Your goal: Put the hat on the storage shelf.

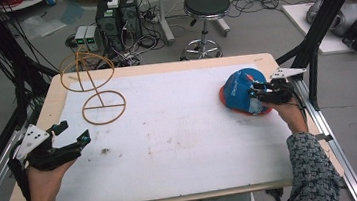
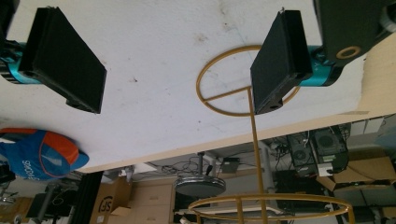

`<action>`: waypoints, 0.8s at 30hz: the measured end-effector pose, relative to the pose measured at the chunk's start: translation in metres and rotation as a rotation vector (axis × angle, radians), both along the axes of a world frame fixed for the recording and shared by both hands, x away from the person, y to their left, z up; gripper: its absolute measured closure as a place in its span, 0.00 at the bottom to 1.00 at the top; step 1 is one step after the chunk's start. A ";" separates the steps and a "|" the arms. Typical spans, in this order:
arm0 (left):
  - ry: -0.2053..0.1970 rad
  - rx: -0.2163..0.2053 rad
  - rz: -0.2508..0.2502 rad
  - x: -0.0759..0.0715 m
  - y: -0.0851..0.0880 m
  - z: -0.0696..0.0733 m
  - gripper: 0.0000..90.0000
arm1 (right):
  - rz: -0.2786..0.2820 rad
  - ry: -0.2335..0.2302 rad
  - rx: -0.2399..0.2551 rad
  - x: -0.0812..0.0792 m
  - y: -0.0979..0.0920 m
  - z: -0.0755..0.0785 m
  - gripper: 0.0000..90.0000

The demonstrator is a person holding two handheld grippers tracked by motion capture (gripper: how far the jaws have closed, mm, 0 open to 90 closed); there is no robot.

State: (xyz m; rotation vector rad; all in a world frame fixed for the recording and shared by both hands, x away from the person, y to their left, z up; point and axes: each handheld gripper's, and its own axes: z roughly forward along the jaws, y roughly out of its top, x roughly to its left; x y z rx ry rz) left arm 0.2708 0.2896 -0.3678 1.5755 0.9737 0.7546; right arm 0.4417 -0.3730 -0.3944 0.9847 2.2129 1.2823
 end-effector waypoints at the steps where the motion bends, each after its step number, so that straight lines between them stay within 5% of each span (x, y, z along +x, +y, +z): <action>1: -0.004 0.000 -0.004 0.000 -0.001 0.001 0.21 | 0.003 0.004 0.005 0.001 0.000 -0.001 0.62; 5: -0.003 0.000 0.009 0.000 0.002 0.001 0.21 | 0.020 0.022 0.022 0.004 0.000 -0.005 0.63; 18: 0.005 -0.002 0.017 0.000 0.003 0.000 0.21 | 0.023 0.047 0.015 0.004 -0.004 -0.004 0.96; 24: 0.001 -0.003 0.019 0.000 0.004 0.001 0.21 | 0.014 0.021 0.053 0.001 -0.004 0.004 0.98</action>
